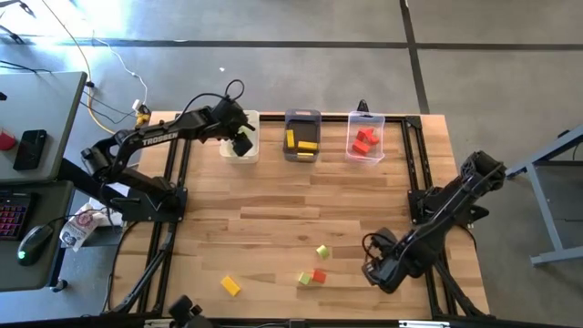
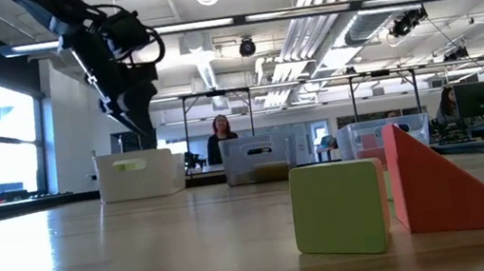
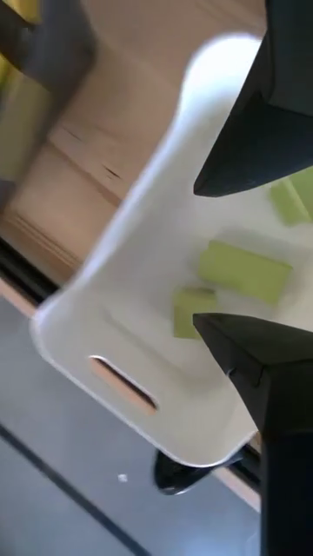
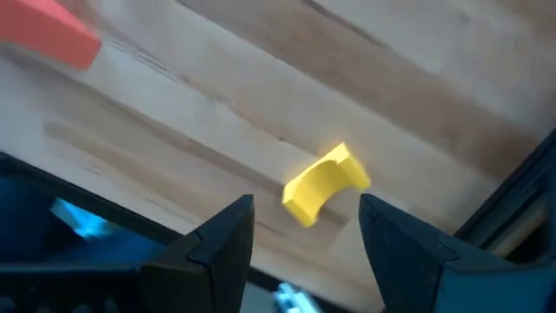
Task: Sort & place blocks by color
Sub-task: Put the yellow block into the black bin
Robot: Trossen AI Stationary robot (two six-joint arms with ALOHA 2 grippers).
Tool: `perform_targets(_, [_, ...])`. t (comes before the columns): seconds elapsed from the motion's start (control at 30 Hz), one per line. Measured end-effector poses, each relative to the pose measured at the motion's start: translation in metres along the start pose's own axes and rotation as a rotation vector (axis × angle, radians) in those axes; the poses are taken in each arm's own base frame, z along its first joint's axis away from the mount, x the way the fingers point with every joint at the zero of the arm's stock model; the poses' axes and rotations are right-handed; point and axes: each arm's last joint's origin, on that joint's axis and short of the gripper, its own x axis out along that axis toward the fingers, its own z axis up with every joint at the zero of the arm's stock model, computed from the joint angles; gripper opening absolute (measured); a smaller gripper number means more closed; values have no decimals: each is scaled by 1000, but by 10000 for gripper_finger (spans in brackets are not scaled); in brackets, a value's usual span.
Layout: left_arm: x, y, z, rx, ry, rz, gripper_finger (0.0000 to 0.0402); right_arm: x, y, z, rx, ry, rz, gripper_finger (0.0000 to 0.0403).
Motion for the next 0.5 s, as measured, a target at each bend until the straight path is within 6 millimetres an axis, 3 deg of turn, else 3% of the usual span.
perform_targets(0.5, [-44,-34,9,71,-207,-85,214,6,-1,-24,270,25,26,195])
